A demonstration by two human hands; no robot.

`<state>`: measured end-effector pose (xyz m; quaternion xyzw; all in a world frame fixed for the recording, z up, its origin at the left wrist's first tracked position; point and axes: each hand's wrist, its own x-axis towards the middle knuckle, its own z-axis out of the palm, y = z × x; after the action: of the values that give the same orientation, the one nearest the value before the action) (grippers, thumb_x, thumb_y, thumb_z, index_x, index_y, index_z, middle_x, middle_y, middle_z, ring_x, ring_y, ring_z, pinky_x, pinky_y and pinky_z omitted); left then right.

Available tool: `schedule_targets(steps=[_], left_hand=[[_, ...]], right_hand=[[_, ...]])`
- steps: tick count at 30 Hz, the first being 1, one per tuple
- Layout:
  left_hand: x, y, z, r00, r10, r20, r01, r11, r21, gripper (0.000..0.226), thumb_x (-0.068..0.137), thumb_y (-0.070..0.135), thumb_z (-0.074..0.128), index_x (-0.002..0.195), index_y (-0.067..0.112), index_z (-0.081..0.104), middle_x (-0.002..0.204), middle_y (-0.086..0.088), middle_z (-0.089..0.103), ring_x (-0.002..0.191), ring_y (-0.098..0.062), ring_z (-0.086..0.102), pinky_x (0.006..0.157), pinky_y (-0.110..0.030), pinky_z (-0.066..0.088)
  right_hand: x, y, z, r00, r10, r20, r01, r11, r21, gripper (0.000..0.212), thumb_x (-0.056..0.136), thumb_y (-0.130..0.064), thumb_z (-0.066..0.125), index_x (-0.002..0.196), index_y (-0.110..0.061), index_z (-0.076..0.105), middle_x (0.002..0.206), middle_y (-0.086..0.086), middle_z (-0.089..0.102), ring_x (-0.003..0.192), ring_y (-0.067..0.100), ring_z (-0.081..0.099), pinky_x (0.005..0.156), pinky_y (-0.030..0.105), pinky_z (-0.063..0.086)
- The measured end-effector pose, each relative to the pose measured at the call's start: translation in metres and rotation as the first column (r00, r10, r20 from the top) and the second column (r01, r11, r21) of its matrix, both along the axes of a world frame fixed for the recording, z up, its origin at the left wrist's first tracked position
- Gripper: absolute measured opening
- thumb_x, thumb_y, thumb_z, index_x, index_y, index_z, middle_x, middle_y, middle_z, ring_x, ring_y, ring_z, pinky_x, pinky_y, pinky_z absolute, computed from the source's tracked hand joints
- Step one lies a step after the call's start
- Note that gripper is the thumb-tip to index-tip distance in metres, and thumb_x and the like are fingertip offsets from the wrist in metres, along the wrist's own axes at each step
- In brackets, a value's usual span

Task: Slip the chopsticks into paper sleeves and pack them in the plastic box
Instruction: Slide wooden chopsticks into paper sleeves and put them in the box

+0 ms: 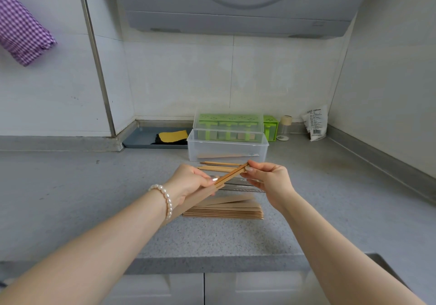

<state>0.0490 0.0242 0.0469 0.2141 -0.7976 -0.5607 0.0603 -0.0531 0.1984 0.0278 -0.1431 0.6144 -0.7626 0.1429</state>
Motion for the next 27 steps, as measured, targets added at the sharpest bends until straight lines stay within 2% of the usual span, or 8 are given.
schedule_targets(steps=[4, 6, 9, 12, 16, 18, 27], left_hand=[[0.0, -0.002, -0.001, 1.0, -0.017, 0.025, 0.017, 0.999, 0.031, 0.013, 0.084, 0.013, 0.066, 0.092, 0.005, 0.072, 0.073, -0.004, 0.074, 0.071, -0.011, 0.069, 0.067, -0.025, 0.049], [0.0, -0.004, -0.002, 0.998, -0.037, 0.046, 0.035, 0.999, 0.027, 0.013, 0.083, 0.013, 0.066, 0.093, 0.005, 0.072, 0.076, -0.005, 0.074, 0.068, -0.009, 0.069, 0.064, -0.023, 0.049], [0.001, -0.005, 0.0, 0.996, -0.06, 0.059, 0.054, 0.995, 0.088, 0.014, 0.083, 0.01, 0.066, 0.094, 0.004, 0.071, 0.078, -0.008, 0.074, 0.065, -0.009, 0.07, 0.058, -0.02, 0.051], [0.0, -0.001, 0.006, 0.994, -0.102, 0.049, 0.091, 0.978, 0.188, 0.016, 0.083, 0.007, 0.065, 0.097, 0.001, 0.07, 0.083, -0.013, 0.073, 0.065, -0.012, 0.071, 0.053, -0.02, 0.053], [0.001, 0.003, 0.013, 0.972, -0.222, 0.081, 0.198, 0.951, 0.239, 0.017, 0.081, 0.001, 0.065, 0.098, -0.001, 0.067, 0.086, -0.015, 0.073, 0.075, -0.02, 0.072, 0.061, -0.026, 0.058], [0.002, 0.002, 0.014, 0.962, -0.252, 0.103, 0.224, 0.948, 0.228, 0.022, 0.08, -0.003, 0.066, 0.101, -0.006, 0.064, 0.089, -0.018, 0.072, 0.074, -0.022, 0.072, 0.063, -0.027, 0.059], [0.007, 0.004, 0.016, 0.919, -0.374, 0.128, 0.34, 0.913, 0.227, 0.019, 0.084, -0.002, 0.061, 0.101, -0.009, 0.063, 0.085, -0.014, 0.073, 0.074, -0.02, 0.072, 0.067, -0.027, 0.059]], right_hand=[[-0.001, 0.001, 0.0, 1.0, 0.014, 0.015, -0.014, 0.999, 0.036, 0.012, 0.08, 0.003, 0.065, 0.082, -0.008, 0.07, 0.077, 0.004, 0.072, 0.075, 0.019, 0.069, 0.072, 0.03, 0.054], [-0.002, 0.001, 0.0, 0.999, 0.028, 0.026, -0.03, 0.998, 0.063, 0.012, 0.08, 0.004, 0.064, 0.087, -0.004, 0.07, 0.074, 0.005, 0.071, 0.07, 0.018, 0.069, 0.073, 0.032, 0.053], [-0.002, 0.004, 0.003, 0.997, 0.07, 0.043, -0.072, 0.996, 0.05, 0.012, 0.082, 0.004, 0.062, 0.091, 0.0, 0.068, 0.071, 0.008, 0.071, 0.061, 0.017, 0.069, 0.065, 0.029, 0.056], [-0.003, 0.007, 0.01, 0.996, 0.082, 0.04, -0.08, 0.996, -0.05, 0.008, 0.083, 0.004, 0.061, 0.088, 0.003, 0.066, 0.07, 0.011, 0.072, 0.058, 0.019, 0.069, 0.056, 0.025, 0.057], [-0.006, 0.012, 0.015, 0.999, -0.009, 0.044, 0.014, 0.994, -0.112, 0.005, 0.081, 0.009, 0.06, 0.082, 0.006, 0.065, 0.065, 0.014, 0.07, 0.053, 0.019, 0.068, 0.052, 0.022, 0.056], [-0.009, 0.018, 0.016, 0.998, -0.024, 0.056, 0.031, 0.991, -0.129, 0.006, 0.082, 0.009, 0.059, 0.081, 0.006, 0.065, 0.063, 0.014, 0.07, 0.053, 0.019, 0.068, 0.053, 0.021, 0.056], [-0.013, 0.03, 0.02, 0.997, 0.07, 0.029, -0.065, 0.985, -0.158, 0.012, 0.084, 0.012, 0.053, 0.078, 0.005, 0.061, 0.063, 0.013, 0.069, 0.054, 0.018, 0.067, 0.053, 0.021, 0.056]])
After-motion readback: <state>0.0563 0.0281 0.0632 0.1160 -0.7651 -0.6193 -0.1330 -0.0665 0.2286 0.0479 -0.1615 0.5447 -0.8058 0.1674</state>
